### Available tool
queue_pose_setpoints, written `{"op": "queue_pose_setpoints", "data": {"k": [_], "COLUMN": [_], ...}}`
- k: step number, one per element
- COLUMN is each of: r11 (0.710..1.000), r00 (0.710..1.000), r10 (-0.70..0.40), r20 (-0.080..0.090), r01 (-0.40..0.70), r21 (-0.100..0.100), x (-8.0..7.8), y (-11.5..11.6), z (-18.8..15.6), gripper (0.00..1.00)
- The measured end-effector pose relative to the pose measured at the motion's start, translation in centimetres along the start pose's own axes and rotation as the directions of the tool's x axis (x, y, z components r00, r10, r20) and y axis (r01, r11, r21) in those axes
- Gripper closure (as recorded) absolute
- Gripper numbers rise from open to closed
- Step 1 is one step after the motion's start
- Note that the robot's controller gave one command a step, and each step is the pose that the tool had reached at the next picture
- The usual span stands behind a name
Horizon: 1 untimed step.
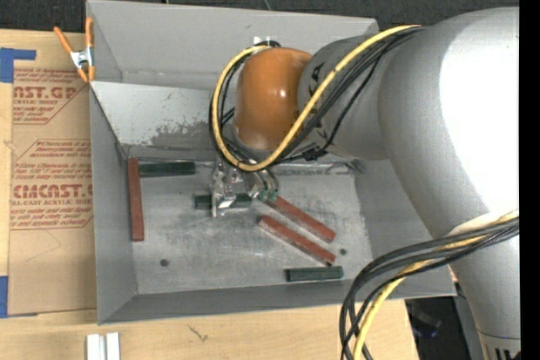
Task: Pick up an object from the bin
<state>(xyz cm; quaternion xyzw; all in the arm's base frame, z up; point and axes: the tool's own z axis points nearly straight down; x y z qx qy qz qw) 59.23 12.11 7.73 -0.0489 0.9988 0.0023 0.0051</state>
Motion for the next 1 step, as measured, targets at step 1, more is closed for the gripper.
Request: {"op": "queue_pose_setpoints", "data": {"k": [1], "r11": [0.995], "r00": [0.995], "r10": [0.102], "r20": [0.001], "r01": [-0.102], "r21": [0.003], "x": [-0.32], "y": [-1.46], "z": [-18.10], "gripper": [1.00]}}
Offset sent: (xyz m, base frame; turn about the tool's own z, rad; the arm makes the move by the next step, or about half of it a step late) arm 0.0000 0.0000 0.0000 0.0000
